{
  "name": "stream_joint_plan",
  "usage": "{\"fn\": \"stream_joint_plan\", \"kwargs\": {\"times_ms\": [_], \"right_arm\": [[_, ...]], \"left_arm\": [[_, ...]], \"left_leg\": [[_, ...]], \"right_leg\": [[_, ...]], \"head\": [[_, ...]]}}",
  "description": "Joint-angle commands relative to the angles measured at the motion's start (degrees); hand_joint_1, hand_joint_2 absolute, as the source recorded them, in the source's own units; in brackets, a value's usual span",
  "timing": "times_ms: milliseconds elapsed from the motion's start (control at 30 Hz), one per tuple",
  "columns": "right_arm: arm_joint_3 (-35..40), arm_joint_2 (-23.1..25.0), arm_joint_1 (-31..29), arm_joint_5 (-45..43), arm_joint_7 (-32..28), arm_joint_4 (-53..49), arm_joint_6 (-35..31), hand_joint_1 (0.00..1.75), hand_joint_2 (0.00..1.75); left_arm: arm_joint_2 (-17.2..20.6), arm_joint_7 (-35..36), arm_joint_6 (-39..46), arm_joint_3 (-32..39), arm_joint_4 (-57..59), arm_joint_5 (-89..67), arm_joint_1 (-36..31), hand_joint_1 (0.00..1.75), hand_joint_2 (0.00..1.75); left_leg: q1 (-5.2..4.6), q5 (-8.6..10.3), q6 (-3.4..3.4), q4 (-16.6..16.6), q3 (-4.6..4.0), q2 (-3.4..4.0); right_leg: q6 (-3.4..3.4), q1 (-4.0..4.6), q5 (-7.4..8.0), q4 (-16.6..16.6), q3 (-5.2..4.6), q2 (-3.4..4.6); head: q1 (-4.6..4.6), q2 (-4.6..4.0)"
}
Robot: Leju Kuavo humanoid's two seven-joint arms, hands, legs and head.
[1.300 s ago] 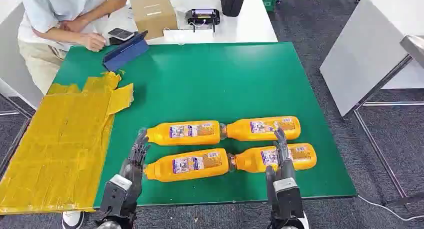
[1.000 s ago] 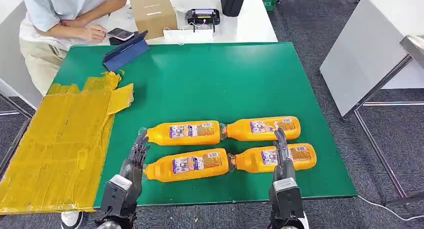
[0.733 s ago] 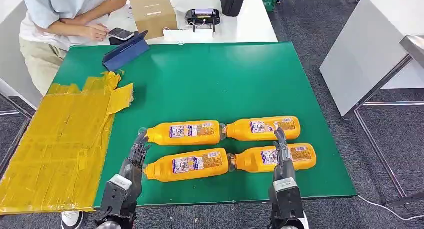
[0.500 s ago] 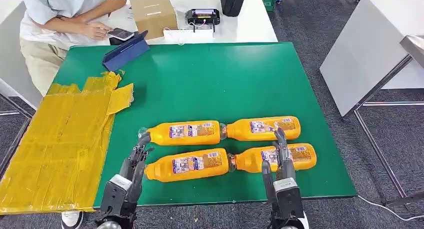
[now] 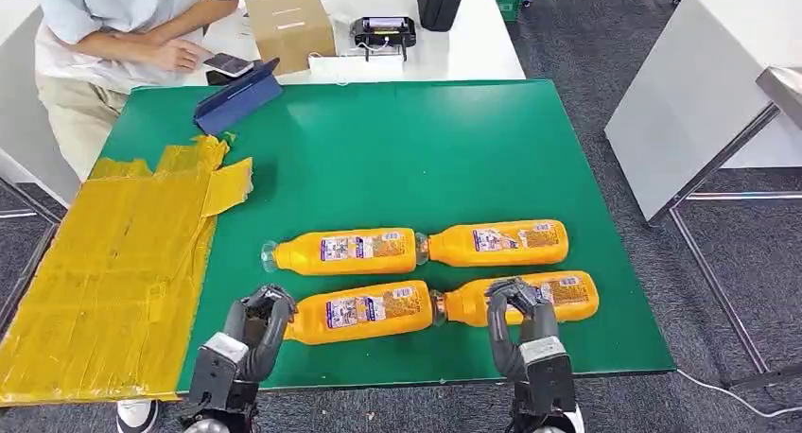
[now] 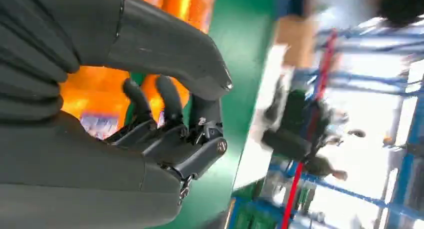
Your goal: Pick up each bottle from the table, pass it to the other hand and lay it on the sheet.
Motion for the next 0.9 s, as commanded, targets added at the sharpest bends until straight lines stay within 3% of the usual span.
{"fn": "stream_joint_plan", "kwargs": {"times_ms": [33, 67, 100, 133, 167, 200, 333, 367, 633, 900], "right_arm": [[4.58, 0.08, -3.33, -6.58, -2.7, -0.26, 2.02, 1.75, 1.75], [4.36, -0.05, -3.31, -6.58, -2.71, -0.51, 1.84, 1.61, 1.75], [3.95, -0.24, -3.43, -6.59, -2.68, -1.21, 1.62, 0.31, 1.75], [3.46, -0.13, -3.64, -6.21, -2.43, -1.73, 0.91, 0.0, 1.75], [3.04, 0.06, -3.84, -5.45, -2.42, -2.2, -0.08, 0.0, 1.75], [2.79, 0.3, -4.2, -5.55, -2.01, -2.58, -0.32, 0.0, 0.0], [3.07, -0.22, -6.41, -2.74, -1.84, -3.96, -1.67, 0.0, 0.0], [3.53, -0.81, -7.36, -0.9, -1.22, -3.8, -2.32, 0.0, 1.75], [5.9, -4.37, -17.38, 9.32, 5.0, 3.19, -3.83, 0.0, 1.75], [5.92, -4.31, -17.14, 9.33, 4.99, 3.07, -3.87, 0.0, 1.75]], "left_arm": [[2.72, -5.46, 3.18, 0.23, -11.41, 2.74, 6.7, 1.75, 1.75], [2.82, -5.4, 3.2, 0.15, -11.33, 2.6, 6.35, 1.75, 1.75], [2.99, -4.98, 3.55, 0.16, -10.89, 2.17, 5.56, 1.75, 1.75], [2.81, -4.64, 4.39, 0.56, -10.57, 1.73, 5.12, 1.34, 1.75], [2.83, -4.48, 5.0, 0.8, -10.41, 1.02, 4.96, 0.05, 1.75], [2.92, -4.6, 5.56, 1.01, -10.48, 0.43, 5.02, 0.0, 1.75], [3.97, -4.98, 7.43, 3.65, -13.34, -0.84, 6.87, 0.0, 1.75], [4.13, -5.33, 7.15, 4.77, -14.39, -0.5, 7.36, 0.0, 1.75], [2.34, -5.6, 2.29, 10.21, -15.82, 1.74, 8.26, 0.0, 1.75], [2.18, -5.6, 2.3, 10.13, -15.71, 1.69, 8.19, 0.0, 1.75]], "left_leg": [[0.09, -0.29, -0.16, 0.03, 0.38, 0.32], [0.07, -0.19, -0.16, 0.03, 0.26, 0.06], [0.09, -0.1, -0.13, 0.03, 0.19, -0.12], [0.13, -0.17, -0.14, 0.08, 0.31, -0.23], [0.06, -0.08, -0.07, 0.02, 0.2, -0.19], [0.04, -0.06, -0.06, 0.0, 0.17, -0.14], [0.08, -0.15, -0.1, 0.04, 0.29, -0.03], [0.06, -0.12, -0.09, 0.03, 0.25, -0.05], [0.06, -0.05, -0.03, -0.02, 0.25, 0.03], [0.05, -0.03, -0.01, -0.04, 0.25, -0.1]], "right_leg": [[-0.12, 0.04, -0.13, 0.0, 0.19, 0.54], [-0.1, 0.03, -0.12, -0.02, 0.14, 0.22], [-0.08, 0.05, -0.15, -0.03, 0.1, 0.03], [-0.13, 0.06, -0.25, -0.02, 0.25, 0.01], [-0.09, 0.01, -0.17, -0.04, 0.11, -0.11], [-0.09, 0.0, -0.14, -0.04, 0.1, -0.07], [-0.14, 0.02, -0.15, -0.02, 0.21, 0.14], [-0.13, 0.01, -0.13, -0.03, 0.17, 0.1], [-0.1, 0.02, -0.05, -0.09, 0.19, 0.11], [-0.1, 0.01, -0.09, -0.09, 0.24, -0.03]], "head": [[-0.09, 0.0], [-0.07, 0.0], [-0.02, 0.0], [-0.02, 0.0], [-0.04, 0.0], [-0.04, 0.0], [-0.02, 0.0], [-0.02, 0.0], [-0.04, 0.0], [-0.02, 0.0]]}}
